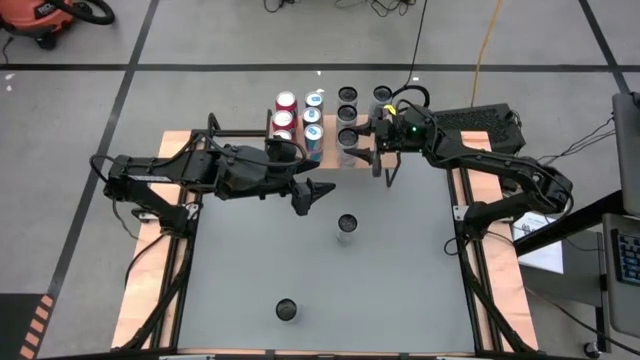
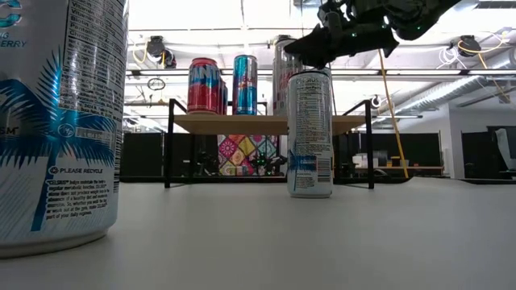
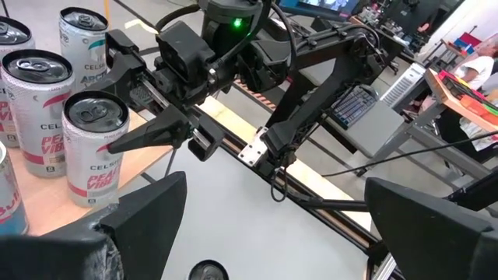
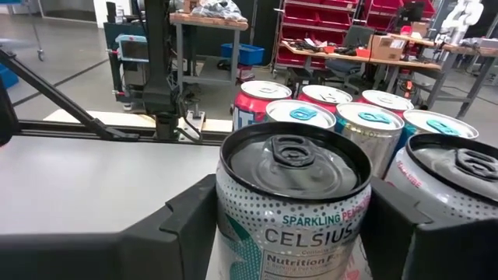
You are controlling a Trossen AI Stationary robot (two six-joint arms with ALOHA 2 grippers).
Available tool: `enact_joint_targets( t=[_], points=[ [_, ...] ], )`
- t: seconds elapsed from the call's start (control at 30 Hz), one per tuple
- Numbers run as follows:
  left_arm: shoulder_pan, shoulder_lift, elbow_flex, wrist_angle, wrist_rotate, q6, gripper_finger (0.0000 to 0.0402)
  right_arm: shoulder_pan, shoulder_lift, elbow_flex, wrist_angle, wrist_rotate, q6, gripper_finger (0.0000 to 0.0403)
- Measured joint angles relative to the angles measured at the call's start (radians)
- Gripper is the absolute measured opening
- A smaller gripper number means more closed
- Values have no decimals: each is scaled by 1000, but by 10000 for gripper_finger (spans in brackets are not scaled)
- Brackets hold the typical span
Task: Place canned beverage on shelf
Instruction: Put the white-pink soda can on the shelf aligned with the other white-pink soda cans
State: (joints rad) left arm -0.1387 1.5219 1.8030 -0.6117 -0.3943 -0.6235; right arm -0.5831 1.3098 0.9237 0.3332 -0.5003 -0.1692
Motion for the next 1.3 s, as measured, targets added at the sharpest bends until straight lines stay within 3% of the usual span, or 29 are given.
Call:
enact_joint_targets(
  t=[0.37,1.3],
  points=[
    [0,0,0,0,0,0,393,0,0,0,-1,0,23,256],
    [0,0,0,-3,-3,0,393,0,-29,1,72,12,29,277]
  ],
)
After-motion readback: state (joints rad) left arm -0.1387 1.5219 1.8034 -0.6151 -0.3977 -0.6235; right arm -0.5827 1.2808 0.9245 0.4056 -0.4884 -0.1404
